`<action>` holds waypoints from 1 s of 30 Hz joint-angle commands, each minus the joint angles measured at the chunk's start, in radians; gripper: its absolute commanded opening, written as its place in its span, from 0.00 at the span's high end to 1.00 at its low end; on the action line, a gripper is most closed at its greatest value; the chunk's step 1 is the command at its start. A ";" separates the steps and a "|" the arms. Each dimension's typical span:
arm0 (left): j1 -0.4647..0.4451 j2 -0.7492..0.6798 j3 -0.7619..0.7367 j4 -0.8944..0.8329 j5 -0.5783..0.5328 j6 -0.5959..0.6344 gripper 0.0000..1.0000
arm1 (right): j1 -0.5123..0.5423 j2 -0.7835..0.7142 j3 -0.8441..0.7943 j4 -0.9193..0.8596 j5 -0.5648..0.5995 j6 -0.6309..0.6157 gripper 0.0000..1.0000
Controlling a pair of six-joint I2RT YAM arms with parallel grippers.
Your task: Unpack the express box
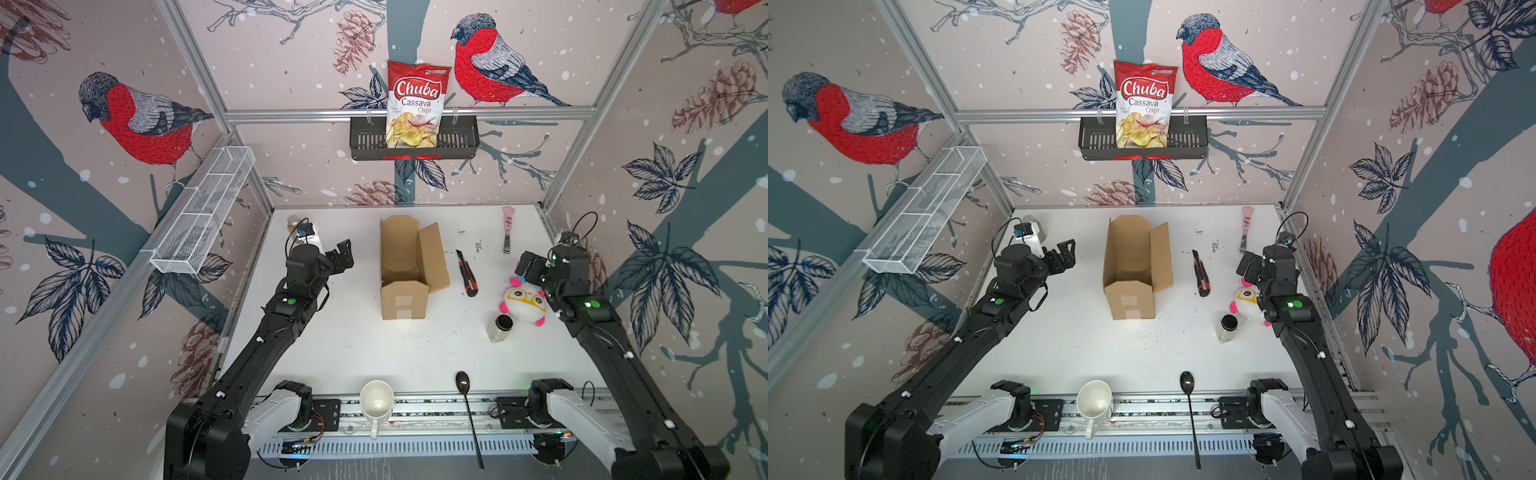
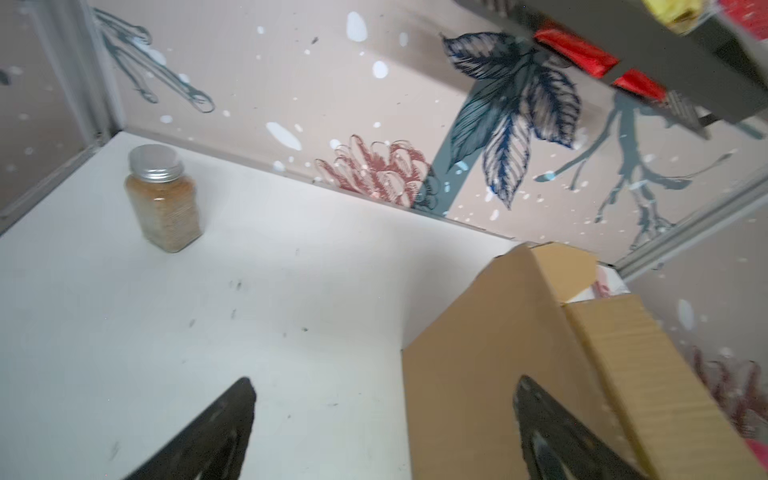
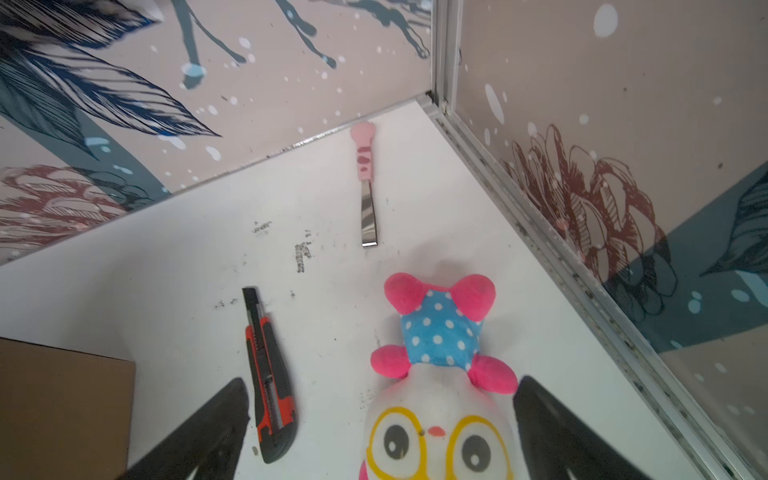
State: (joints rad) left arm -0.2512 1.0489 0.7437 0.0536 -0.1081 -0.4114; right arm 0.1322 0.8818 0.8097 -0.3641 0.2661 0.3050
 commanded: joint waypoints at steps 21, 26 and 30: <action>0.143 -0.012 -0.518 0.752 -0.417 0.282 0.04 | 0.085 -0.121 -0.137 0.293 0.004 -0.074 0.01; 0.145 0.157 -0.564 1.000 -0.388 0.339 0.04 | 0.114 -0.135 -0.158 0.326 0.005 -0.086 0.01; 0.147 0.295 -0.575 1.162 -0.354 0.364 0.04 | 0.141 -0.141 -0.174 0.336 0.040 -0.091 0.01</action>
State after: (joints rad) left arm -0.1066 1.2896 0.1738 0.9718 -0.4961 -0.0956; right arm 0.2615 0.7441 0.6434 -0.0753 0.2768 0.2314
